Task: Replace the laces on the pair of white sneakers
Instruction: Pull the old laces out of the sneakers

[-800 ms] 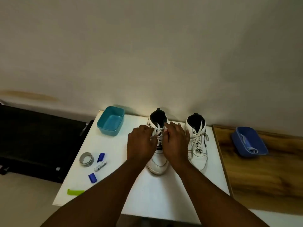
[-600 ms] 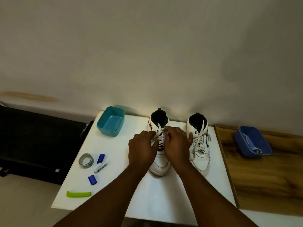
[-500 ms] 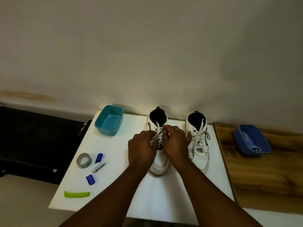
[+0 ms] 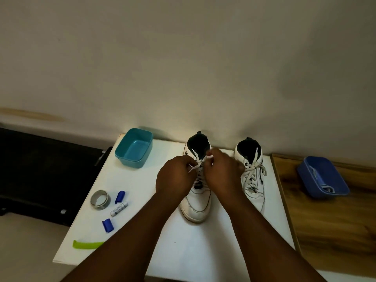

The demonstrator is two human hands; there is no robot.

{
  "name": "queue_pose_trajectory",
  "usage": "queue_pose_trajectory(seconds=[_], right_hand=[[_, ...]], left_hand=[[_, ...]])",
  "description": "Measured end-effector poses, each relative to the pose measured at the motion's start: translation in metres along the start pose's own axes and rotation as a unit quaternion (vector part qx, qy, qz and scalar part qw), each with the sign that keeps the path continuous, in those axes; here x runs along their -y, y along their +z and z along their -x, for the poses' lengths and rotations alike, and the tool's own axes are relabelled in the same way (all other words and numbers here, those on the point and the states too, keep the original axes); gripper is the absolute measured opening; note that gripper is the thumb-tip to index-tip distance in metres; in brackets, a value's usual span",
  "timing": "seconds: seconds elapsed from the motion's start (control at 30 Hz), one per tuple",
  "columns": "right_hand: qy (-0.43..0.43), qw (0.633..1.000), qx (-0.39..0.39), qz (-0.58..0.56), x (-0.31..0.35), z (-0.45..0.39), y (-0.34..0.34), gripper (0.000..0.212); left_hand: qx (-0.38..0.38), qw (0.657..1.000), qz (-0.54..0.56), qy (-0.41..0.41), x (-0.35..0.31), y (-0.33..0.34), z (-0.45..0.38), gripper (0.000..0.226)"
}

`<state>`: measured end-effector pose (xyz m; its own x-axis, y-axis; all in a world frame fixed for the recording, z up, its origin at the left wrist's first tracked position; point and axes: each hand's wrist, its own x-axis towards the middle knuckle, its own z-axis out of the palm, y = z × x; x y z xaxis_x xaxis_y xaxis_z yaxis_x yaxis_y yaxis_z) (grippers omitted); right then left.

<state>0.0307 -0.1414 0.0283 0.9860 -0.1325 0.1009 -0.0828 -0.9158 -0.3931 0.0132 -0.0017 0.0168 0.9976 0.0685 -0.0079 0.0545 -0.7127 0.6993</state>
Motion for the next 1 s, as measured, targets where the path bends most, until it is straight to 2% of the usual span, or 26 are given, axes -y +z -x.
queue_pose_trajectory(seconds=[0.03, 0.1, 0.17, 0.23, 0.3, 0.33, 0.4, 0.47, 0.6, 0.73, 0.87, 1.0], right_hand=[[-0.009, 1.0, -0.016, -0.021, 0.005, -0.004, 0.002, 0.024], [-0.015, 1.0, 0.006, -0.027, 0.013, -0.011, 0.007, 0.03], [-0.007, 0.999, 0.042, 0.008, 0.017, -0.016, 0.012, 0.03], [0.0, 0.999, 0.046, 0.014, 0.017, -0.019, 0.016, 0.025], [0.025, 0.997, 0.043, -0.065, 0.015, -0.019, 0.02, 0.017], [0.045, 0.989, 0.044, -0.132, 0.016, -0.018, 0.019, 0.017], [0.071, 0.96, 0.035, -0.27, 0.013, -0.02, 0.014, 0.02], [0.068, 0.92, 0.017, -0.386, 0.012, -0.022, 0.001, 0.018], [0.024, 0.875, -0.065, -0.479, 0.019, -0.02, -0.039, 0.021], [-0.031, 0.828, -0.196, -0.524, 0.027, -0.019, -0.077, 0.009], [-0.029, 0.736, -0.299, -0.607, 0.025, -0.024, -0.116, 0.01], [-0.043, 0.632, -0.366, -0.681, 0.022, -0.021, -0.147, 0.015]], left_hand=[[0.004, 1.0, 0.008, 0.002, 0.0, -0.001, -0.001, 0.015], [0.025, 0.999, 0.025, -0.009, 0.004, 0.001, -0.001, 0.01], [0.072, 0.996, 0.032, -0.03, 0.009, 0.001, -0.003, 0.007], [0.126, 0.989, 0.071, -0.043, 0.013, -0.001, -0.007, 0.012], [0.126, 0.984, 0.117, -0.045, 0.015, -0.007, -0.009, 0.014], [0.097, 0.987, 0.125, -0.041, 0.014, -0.011, -0.01, 0.015], [0.012, 0.995, 0.091, -0.026, 0.01, -0.012, -0.015, 0.018], [-0.036, 0.998, 0.047, -0.004, 0.005, -0.011, -0.019, 0.033], [0.016, 0.997, -0.019, 0.08, 0.003, 0.0, -0.022, 0.036], [0.021, 0.996, -0.033, 0.082, 0.001, -0.002, -0.019, 0.028], [0.006, 0.995, -0.018, 0.097, 0.002, -0.007, -0.02, 0.024], [0.031, 0.994, -0.031, 0.096, 0.003, -0.004, -0.02, 0.023]])
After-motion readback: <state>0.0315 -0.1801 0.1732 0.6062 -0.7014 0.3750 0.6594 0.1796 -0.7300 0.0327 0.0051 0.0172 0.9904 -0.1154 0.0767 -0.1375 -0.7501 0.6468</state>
